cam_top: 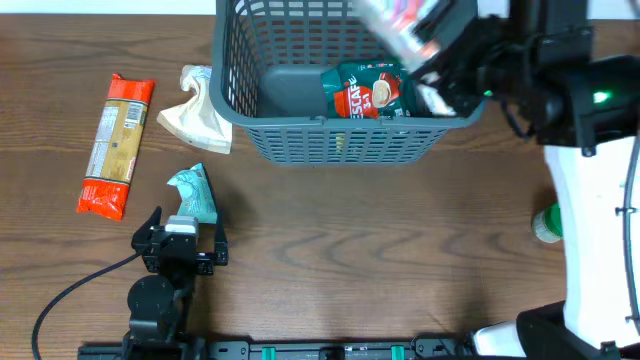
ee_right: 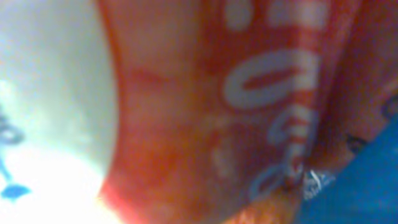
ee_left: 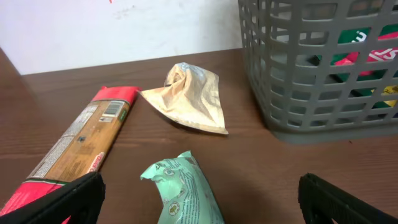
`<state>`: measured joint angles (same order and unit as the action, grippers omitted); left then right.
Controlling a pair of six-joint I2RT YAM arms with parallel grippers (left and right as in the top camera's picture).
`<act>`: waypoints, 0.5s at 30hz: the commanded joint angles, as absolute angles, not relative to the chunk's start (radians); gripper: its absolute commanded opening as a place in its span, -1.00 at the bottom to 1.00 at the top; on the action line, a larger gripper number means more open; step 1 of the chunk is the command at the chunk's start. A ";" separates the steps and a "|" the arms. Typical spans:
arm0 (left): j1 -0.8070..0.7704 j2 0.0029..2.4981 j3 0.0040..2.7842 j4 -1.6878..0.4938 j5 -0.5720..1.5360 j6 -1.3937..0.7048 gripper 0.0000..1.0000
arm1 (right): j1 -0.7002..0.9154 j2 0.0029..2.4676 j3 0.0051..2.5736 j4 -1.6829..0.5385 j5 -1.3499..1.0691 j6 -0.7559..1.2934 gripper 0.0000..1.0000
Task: Pack container
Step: 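Carry the tissue pack with the right gripper over the basket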
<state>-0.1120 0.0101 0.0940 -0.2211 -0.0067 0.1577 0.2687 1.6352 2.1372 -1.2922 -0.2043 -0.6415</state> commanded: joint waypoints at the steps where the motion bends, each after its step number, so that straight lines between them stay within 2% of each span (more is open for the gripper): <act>1: -0.106 0.004 0.070 -0.230 -0.011 0.164 0.97 | 0.316 1.662 2.146 -1.308 -0.214 -0.748 -0.98; 15: -0.106 0.004 0.070 -0.230 -0.011 0.164 0.97 | 0.329 1.835 2.146 -1.304 -0.163 -0.826 -0.98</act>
